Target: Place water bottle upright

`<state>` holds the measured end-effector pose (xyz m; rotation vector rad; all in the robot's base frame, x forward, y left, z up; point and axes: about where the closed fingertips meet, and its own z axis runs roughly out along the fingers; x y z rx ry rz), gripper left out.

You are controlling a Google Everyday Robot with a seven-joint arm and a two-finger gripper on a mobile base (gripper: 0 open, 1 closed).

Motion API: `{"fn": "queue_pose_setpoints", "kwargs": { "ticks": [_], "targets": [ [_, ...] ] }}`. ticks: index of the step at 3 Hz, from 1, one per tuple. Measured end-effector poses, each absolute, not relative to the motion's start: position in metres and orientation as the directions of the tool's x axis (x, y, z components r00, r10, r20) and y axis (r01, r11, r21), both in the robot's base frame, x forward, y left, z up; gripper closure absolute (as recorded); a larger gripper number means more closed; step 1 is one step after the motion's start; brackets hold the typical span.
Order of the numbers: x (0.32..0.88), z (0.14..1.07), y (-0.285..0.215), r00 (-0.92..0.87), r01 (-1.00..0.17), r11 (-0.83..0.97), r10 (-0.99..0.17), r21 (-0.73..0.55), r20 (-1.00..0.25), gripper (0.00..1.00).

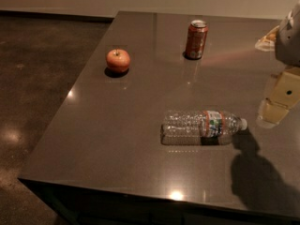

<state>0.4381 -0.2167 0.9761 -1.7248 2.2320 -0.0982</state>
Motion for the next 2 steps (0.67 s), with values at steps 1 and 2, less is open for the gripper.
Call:
{"fn": "queue_pose_setpoints", "kwargs": {
  "ticks": [1,2],
  "targets": [
    [0.438,0.976,-0.217,-0.221,-0.931,0.269,-0.953,-0.245,-0.207,0.00],
    [0.444,0.960,-0.200,-0.170,-0.948,0.218,-0.962,-0.230,-0.211,0.00]
  ]
}}
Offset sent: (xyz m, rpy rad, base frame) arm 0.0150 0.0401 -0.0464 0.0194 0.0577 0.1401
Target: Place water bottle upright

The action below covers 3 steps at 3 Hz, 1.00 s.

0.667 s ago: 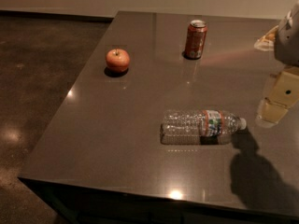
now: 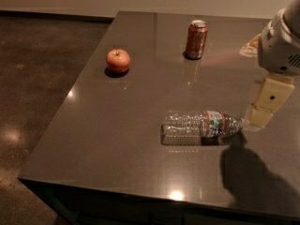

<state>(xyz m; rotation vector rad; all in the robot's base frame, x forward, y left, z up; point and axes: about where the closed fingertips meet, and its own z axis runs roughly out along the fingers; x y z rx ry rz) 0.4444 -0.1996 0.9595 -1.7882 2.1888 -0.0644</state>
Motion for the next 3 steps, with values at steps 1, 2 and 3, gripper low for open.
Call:
{"fn": "queue_pose_setpoints", "kwargs": {
  "ticks": [1,2,3],
  "targets": [
    [0.446,0.928,-0.171,-0.089,-0.970,0.132,-0.975,-0.207,-0.202,0.00],
    [0.442,0.897,-0.147,-0.017,-0.981,0.048,-0.987,-0.189,-0.162,0.00],
    [0.439,0.867,-0.136,0.013,-0.987,0.004,-0.994,-0.161,-0.105,0.00]
  ]
}}
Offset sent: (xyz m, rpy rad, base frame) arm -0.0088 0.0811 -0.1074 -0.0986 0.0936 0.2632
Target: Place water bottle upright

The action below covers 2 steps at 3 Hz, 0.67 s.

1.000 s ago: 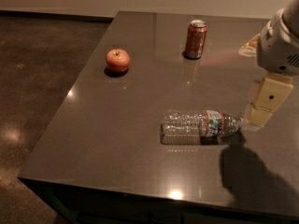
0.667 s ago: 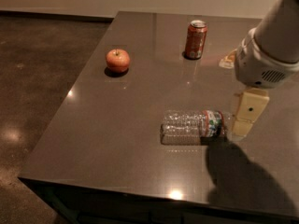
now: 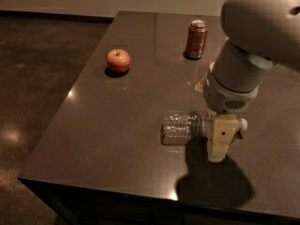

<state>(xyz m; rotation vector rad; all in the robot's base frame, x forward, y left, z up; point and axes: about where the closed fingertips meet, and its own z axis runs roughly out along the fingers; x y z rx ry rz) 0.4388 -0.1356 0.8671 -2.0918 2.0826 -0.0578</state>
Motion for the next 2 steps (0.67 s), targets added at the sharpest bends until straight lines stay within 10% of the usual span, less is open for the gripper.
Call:
{"fn": "queue_pose_setpoints", "kwargs": {
  "ticks": [2],
  "targets": [
    [0.4432,0.8377,-0.1314,-0.002,-0.992,0.007,-0.999,-0.125,-0.036,0.18]
  ]
}}
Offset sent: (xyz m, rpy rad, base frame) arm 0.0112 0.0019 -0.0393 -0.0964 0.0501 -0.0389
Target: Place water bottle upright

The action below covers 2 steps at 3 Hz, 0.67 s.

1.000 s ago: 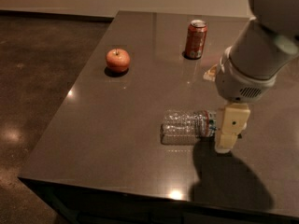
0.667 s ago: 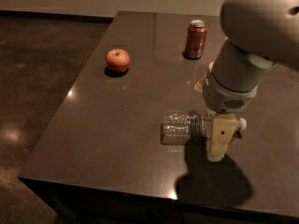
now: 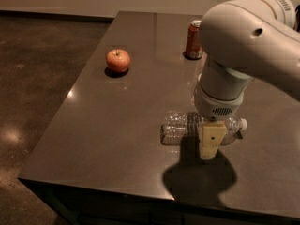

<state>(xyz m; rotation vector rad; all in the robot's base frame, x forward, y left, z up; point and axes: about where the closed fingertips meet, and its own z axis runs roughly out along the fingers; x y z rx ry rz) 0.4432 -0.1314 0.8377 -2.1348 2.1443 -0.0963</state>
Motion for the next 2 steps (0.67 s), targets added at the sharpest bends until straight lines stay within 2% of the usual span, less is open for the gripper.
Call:
{"fn": "queue_pose_setpoints", "kwargs": {
  "ticks": [2],
  "targets": [
    [0.459,0.858,-0.155,0.020,-0.987,-0.015,-0.999,-0.162,-0.032,0.64]
  ]
}}
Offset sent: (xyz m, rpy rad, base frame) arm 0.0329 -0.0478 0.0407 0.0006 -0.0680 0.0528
